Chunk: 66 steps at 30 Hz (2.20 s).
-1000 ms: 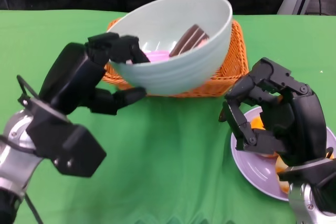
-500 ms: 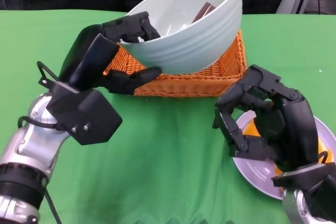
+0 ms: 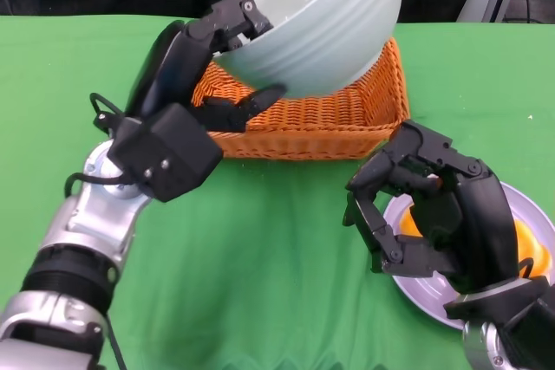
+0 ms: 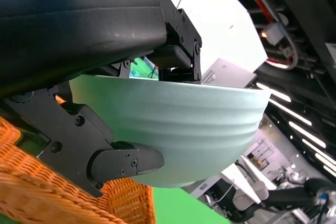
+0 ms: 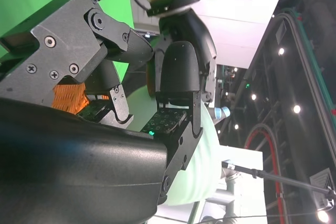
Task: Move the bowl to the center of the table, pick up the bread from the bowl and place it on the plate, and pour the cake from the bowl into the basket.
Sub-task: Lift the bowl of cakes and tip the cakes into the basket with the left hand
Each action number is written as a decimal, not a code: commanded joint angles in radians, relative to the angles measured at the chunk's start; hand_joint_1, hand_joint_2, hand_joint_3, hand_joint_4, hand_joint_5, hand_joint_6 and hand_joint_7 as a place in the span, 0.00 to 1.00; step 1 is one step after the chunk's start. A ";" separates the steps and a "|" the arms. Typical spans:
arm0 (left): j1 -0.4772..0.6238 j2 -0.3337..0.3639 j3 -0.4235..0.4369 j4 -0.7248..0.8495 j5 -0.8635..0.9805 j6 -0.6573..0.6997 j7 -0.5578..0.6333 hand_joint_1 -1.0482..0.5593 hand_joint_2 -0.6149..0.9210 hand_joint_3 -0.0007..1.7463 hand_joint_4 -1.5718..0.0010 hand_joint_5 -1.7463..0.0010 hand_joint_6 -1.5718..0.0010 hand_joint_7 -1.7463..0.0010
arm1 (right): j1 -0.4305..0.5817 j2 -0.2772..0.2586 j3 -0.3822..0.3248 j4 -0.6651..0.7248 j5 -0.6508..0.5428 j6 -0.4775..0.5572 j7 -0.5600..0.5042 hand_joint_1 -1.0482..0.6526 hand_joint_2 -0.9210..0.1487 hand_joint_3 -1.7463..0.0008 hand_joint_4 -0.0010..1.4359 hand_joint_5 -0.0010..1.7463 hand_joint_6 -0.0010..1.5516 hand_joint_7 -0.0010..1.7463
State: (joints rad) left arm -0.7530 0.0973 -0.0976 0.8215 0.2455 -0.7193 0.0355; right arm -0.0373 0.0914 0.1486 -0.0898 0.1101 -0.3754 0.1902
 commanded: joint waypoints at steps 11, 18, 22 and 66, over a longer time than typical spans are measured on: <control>-0.055 -0.063 0.058 0.039 -0.121 0.060 -0.042 0.57 0.81 0.61 0.52 0.00 0.62 0.06 | 0.006 0.001 0.011 0.012 -0.038 -0.021 -0.021 0.58 0.50 0.28 0.56 0.87 0.47 0.72; -0.060 -0.150 0.161 -0.031 -0.395 0.355 -0.235 0.56 0.78 0.64 0.56 0.00 0.60 0.11 | 0.020 -0.005 0.019 -0.004 -0.034 -0.009 -0.012 0.56 0.49 0.32 0.55 0.87 0.46 0.73; -0.063 -0.166 0.193 -0.070 -0.464 0.475 -0.275 0.57 0.77 0.65 0.54 0.02 0.57 0.15 | 0.023 -0.009 0.018 -0.004 -0.037 -0.012 -0.011 0.55 0.44 0.38 0.55 0.87 0.46 0.72; -0.160 -0.206 0.275 -0.042 -0.586 0.684 -0.397 0.61 0.80 0.61 0.48 0.08 0.48 0.20 | 0.024 0.005 0.051 0.024 -0.014 -0.020 -0.002 0.53 0.41 0.43 0.56 0.88 0.45 0.74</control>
State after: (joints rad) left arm -0.8574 -0.1139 0.1671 0.7795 -0.3278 -0.0268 -0.3487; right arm -0.0231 0.0944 0.2026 -0.0633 0.0814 -0.3843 0.1859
